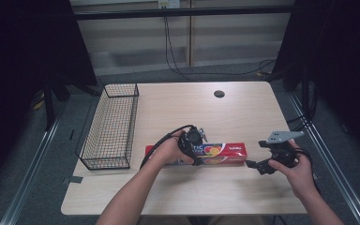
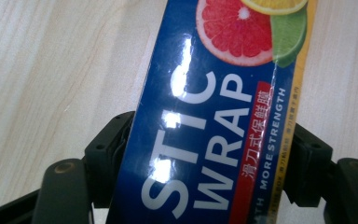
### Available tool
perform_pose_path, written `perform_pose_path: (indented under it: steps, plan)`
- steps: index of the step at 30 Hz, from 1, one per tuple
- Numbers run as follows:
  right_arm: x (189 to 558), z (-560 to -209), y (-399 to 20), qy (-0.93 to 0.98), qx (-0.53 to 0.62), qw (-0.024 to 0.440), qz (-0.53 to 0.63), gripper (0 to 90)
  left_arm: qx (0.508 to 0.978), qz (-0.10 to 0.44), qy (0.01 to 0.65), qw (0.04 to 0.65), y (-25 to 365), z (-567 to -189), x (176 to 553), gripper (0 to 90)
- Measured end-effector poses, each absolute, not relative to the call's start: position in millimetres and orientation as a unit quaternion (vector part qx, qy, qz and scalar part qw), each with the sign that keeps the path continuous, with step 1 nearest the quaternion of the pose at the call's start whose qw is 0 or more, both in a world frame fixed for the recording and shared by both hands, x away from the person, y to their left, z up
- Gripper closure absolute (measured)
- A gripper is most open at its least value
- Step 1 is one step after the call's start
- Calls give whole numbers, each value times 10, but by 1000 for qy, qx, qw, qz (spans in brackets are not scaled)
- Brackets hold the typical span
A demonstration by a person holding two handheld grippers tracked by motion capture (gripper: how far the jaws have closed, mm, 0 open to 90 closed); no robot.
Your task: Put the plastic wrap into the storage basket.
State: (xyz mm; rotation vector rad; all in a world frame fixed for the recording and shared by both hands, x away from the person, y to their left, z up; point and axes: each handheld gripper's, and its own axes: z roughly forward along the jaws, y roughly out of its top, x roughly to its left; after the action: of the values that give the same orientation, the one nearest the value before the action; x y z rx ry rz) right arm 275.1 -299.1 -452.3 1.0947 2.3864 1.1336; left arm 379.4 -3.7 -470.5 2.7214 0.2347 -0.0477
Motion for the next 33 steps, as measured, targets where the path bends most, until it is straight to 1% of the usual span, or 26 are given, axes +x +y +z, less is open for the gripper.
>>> perform_pose_path:
  steps: [2, 9, 12, 15, 17, 19, 21, 23, 25, 28, 30, 31, 33]
  plan:
    - [2752, -4523, -2995, 827, 378, 140, 393, 24, 978, -19, 75, 192, -43, -4695, 3802, 303]
    - [2753, -4522, -2994, 827, 376, 141, 393, 25, 979, -20, 74, 190, -48, -4692, 3796, 323]
    - [2753, -4522, -2990, 826, 378, 141, 393, 24, 982, -15, 61, 179, -58, -4677, 3774, 354]
    - [2757, -4521, -2986, 827, 377, 143, 391, 25, 985, -26, 47, 167, -68, -4658, 3768, 389]
    - [2760, -4522, -2977, 828, 377, 140, 390, 25, 986, -17, 49, 157, -83, -4647, 3751, 402]
    - [2760, -4525, -2968, 828, 378, 140, 389, 25, 987, -21, 43, 151, -91, -4637, 3733, 412]
    - [2761, -4526, -2967, 828, 378, 142, 389, 25, 987, -25, 64, 147, -92, -4637, 3723, 419]
    - [2764, -4521, -2975, 828, 377, 142, 389, 25, 987, -15, 65, 149, -90, -4635, 3700, 422]
    - [2761, -4517, -2981, 826, 377, 144, 393, 25, 986, -25, 83, 146, -78, -4617, 3699, 424]
    - [2758, -4505, -2994, 825, 378, 146, 395, 25, 985, -24, 96, 143, -48, -4583, 3705, 425]
    - [2756, -4504, -2994, 823, 380, 147, 395, 25, 983, -36, 111, 144, -19, -4554, 3717, 425]
    - [2757, -4503, -2994, 824, 379, 147, 395, 25, 983, -37, 110, 145, 0, -4535, 3730, 425]
    - [2755, -4501, -2991, 823, 379, 148, 396, 25, 981, -36, 128, 144, 38, -4498, 3745, 425]
